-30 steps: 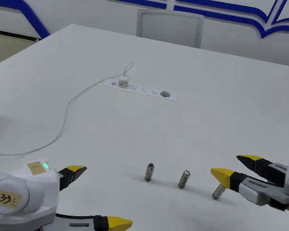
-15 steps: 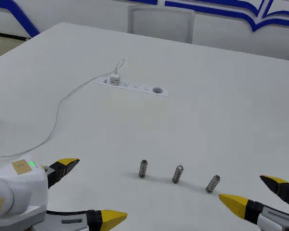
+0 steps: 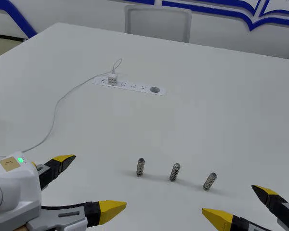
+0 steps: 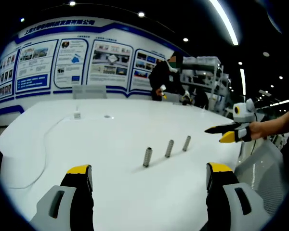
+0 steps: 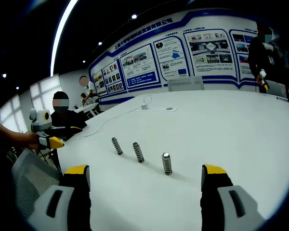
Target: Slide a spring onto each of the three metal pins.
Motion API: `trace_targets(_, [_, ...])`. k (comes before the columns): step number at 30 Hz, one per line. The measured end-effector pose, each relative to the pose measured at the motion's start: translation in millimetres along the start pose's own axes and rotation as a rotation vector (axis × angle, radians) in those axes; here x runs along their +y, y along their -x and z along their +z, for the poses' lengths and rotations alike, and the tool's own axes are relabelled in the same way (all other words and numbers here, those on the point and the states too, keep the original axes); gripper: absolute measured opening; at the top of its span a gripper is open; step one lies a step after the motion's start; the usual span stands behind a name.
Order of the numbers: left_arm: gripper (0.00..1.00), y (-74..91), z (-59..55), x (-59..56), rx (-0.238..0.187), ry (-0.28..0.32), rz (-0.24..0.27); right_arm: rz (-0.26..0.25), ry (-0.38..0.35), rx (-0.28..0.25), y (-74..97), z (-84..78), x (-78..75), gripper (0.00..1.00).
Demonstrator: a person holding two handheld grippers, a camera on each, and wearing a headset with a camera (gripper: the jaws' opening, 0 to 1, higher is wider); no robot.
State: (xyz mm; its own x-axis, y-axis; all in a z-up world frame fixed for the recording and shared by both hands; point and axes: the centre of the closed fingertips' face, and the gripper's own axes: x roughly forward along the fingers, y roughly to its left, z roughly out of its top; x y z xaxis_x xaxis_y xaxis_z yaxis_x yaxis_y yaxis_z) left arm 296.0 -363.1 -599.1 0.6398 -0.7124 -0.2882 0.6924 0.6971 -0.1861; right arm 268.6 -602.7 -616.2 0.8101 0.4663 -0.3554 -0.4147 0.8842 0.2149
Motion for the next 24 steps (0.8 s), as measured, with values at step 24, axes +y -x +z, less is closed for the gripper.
trace_targets(24, [1.00,2.3,-6.4,3.4,0.032,0.002,0.020,-0.092,-0.125,-0.034,17.1,-13.8,-20.0,0.93])
